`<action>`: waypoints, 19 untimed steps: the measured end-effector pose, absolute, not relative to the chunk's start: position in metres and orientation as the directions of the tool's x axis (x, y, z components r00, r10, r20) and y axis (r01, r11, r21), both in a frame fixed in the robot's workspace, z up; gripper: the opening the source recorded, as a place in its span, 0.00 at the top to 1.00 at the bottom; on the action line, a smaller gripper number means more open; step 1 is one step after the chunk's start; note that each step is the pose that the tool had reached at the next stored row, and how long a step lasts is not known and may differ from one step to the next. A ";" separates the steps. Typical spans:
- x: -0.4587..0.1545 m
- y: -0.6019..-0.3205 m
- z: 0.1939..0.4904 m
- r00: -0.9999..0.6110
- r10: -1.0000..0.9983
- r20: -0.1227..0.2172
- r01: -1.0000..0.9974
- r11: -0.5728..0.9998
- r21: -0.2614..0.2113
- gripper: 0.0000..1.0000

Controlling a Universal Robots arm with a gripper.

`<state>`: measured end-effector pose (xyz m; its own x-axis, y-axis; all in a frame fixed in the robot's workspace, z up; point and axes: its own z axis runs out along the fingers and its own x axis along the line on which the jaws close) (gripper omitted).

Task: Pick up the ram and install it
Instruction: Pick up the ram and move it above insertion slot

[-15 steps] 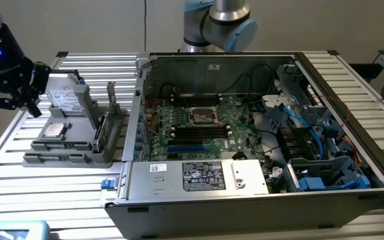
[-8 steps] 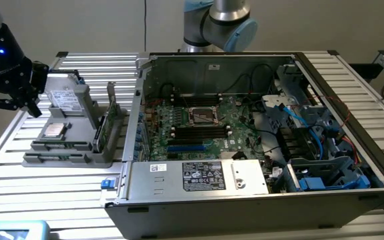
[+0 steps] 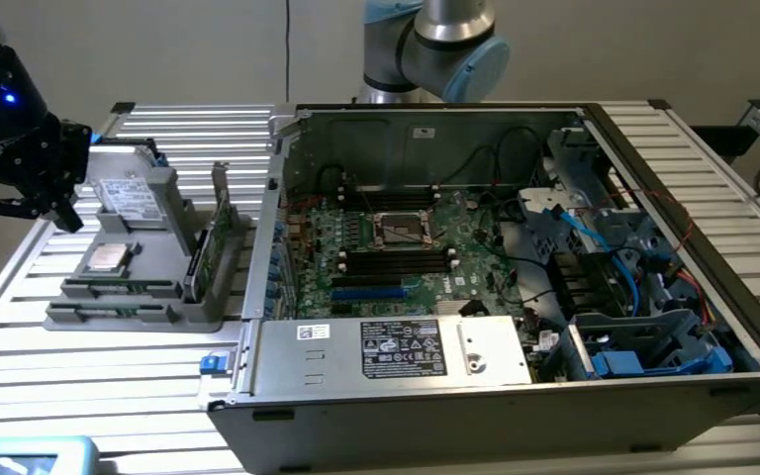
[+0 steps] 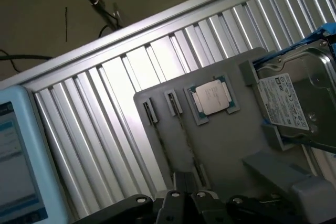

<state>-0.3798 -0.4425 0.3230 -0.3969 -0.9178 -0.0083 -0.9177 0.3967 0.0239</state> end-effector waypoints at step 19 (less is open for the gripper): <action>-0.380 -0.443 0.323 -0.175 -0.984 -0.019 -0.984 0.175 -0.008 0.89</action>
